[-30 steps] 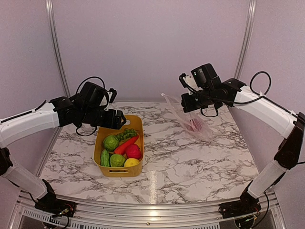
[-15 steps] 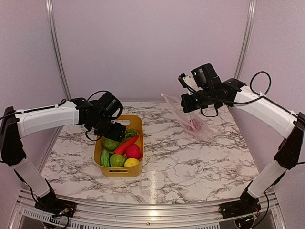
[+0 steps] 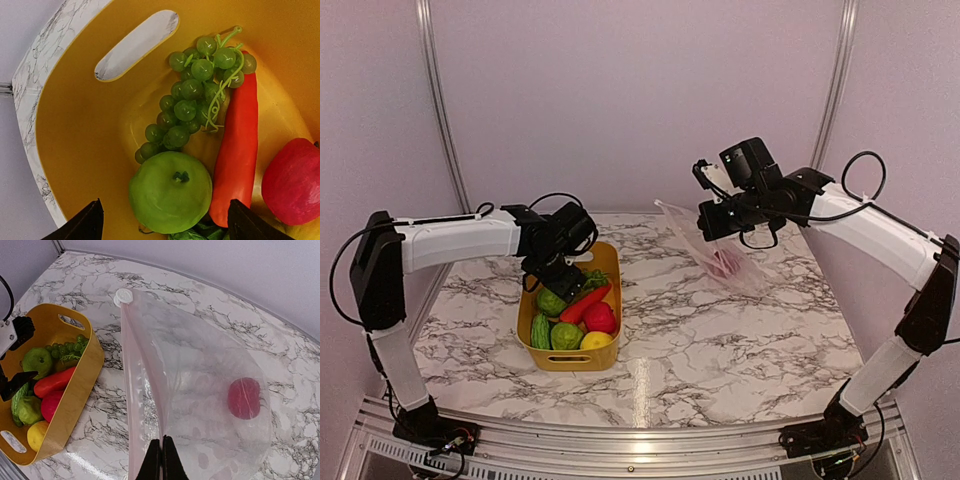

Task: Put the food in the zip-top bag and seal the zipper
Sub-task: Pick up the fake fruit from the bin.

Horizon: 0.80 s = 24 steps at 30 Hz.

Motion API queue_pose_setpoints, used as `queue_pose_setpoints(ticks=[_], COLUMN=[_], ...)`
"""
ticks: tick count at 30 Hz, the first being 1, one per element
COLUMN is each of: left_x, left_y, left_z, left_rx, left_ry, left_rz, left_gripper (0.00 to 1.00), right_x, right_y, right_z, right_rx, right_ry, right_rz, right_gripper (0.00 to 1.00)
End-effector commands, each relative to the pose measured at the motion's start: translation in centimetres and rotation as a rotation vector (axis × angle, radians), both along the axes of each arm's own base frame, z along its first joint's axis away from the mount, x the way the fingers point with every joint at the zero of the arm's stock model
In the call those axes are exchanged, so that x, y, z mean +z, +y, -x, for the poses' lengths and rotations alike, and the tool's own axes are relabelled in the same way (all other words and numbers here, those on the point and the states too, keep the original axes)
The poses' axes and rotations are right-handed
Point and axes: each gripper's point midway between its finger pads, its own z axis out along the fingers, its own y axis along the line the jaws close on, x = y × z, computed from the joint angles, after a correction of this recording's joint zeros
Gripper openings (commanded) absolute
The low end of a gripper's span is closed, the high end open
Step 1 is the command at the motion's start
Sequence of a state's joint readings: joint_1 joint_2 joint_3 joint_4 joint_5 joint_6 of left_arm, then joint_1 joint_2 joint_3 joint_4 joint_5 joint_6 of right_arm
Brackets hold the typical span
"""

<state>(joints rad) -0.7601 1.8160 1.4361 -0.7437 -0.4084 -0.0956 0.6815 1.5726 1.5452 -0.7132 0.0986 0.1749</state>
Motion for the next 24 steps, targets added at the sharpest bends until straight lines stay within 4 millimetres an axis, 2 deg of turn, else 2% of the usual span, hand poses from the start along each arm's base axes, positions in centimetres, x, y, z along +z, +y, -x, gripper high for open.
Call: queue_pose_setpoints(ticks=[1, 13, 21, 24], left_x=[-1.1, -3.9, -5.8, -6.0], left_y=[1.1, 1.5, 2.7, 2.6], left_z=[0.0, -0.6, 0.4, 0.6], left_rx=[-0.049, -0.011, 0.033, 0.041], left_ry=[0.050, 0.115, 0.206, 0.219], left_rz=[-0.120, -0.176, -0.203, -0.190], left_gripper=[0.88, 0.85, 0.81, 0.75], right_x=[0.6, 0.6, 0.3, 0.2], right_y=[0.4, 0.5, 0.6, 0.6], right_z=[0.4, 0.2, 0.2, 0.2], right_rx=[0.008, 0.010, 0.011, 0.011], right_ry=[-0.006, -0.003, 0.006, 0.006], right_rz=[-0.022, -0.020, -0.021, -0.021], right_gripper=[0.00, 0.00, 0.00, 0.00])
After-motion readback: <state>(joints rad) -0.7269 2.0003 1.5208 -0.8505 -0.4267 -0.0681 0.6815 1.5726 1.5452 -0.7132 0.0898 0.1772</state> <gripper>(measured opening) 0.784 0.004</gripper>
